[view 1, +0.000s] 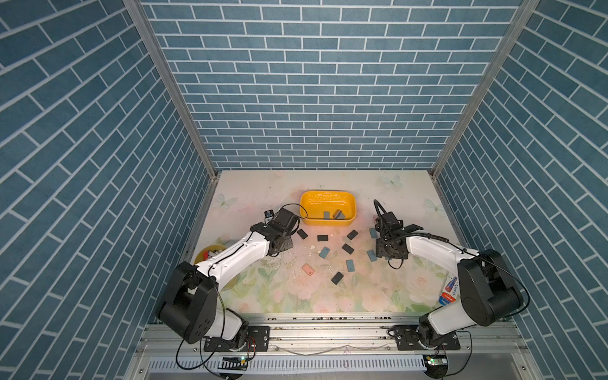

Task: Put the eraser in the storage box
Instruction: Pick up the eraser from the center of the board, then place the eraser in the storage box.

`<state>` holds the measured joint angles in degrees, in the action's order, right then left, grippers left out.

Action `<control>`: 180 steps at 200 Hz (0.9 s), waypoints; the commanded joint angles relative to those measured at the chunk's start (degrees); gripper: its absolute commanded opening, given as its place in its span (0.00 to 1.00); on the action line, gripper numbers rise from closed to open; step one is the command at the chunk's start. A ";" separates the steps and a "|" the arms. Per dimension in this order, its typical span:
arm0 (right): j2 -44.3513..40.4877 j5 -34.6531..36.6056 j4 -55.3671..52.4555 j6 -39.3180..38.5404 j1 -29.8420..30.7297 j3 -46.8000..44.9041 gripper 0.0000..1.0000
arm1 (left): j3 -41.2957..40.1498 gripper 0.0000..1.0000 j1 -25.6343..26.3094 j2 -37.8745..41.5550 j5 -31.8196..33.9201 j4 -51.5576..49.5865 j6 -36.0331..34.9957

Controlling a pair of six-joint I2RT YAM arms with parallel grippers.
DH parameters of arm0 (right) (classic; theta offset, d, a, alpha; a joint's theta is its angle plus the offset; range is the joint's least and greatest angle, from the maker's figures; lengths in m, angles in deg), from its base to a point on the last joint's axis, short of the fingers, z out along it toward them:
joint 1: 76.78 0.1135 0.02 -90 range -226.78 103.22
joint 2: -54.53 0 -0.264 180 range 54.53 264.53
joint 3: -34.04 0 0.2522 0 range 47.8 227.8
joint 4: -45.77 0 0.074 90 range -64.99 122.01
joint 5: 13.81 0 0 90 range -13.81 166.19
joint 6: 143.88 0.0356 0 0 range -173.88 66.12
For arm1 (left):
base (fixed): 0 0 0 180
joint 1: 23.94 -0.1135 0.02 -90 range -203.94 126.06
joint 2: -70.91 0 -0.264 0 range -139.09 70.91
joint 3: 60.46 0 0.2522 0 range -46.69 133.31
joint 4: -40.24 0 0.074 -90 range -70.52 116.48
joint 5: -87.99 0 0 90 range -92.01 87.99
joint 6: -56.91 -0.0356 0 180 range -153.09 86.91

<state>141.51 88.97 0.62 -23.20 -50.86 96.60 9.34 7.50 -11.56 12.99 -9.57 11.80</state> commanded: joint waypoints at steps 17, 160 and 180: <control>1.52 -0.54 0.94 2.36 -0.34 -0.72 0.65 | 7.93 0.10 2.42 -4.27 1.81 -3.49 -1.96; 3.00 -1.39 1.50 2.72 -0.51 -1.50 0.45 | 37.83 0.12 7.15 -29.68 -1.45 -7.77 -7.66; 3.06 -1.44 1.51 2.72 -0.53 -1.51 0.43 | 41.19 0.13 7.32 -32.28 -1.68 -8.07 -8.63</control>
<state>143.83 87.72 2.34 -22.54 -51.13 95.63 46.84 14.34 -41.51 11.66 -15.21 5.19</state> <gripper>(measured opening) 0.441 0.228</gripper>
